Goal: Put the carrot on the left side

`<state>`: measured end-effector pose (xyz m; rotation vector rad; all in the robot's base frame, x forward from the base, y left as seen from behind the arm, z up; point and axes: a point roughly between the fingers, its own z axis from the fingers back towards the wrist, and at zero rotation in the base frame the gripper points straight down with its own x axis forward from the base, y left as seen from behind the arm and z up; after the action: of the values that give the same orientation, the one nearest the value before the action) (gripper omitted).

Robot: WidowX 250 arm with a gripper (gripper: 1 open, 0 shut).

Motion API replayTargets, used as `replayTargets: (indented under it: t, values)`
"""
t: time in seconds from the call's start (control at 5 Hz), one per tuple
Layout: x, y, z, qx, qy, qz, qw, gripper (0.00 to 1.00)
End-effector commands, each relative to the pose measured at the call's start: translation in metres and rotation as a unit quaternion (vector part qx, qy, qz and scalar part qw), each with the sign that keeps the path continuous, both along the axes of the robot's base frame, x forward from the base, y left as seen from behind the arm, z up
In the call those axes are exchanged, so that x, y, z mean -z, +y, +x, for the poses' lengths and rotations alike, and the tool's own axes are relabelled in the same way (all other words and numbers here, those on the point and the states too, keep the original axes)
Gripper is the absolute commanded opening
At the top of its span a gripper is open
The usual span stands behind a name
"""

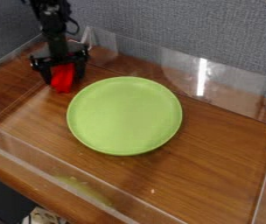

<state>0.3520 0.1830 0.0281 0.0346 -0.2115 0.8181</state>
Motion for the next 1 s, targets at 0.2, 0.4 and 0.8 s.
replayTargets:
  t: [0.2,0.4,0.8]
  values:
    - [-0.061,0.018,0.006,-0.012,-0.059,-0.002,0.9982,0.0]
    - [-0.073,0.017,0.006,-0.016,-0.064,-0.011,0.9978,0.0]
    - [-0.046,0.011,0.017,-0.011,-0.056,-0.02,0.9982,1.0]
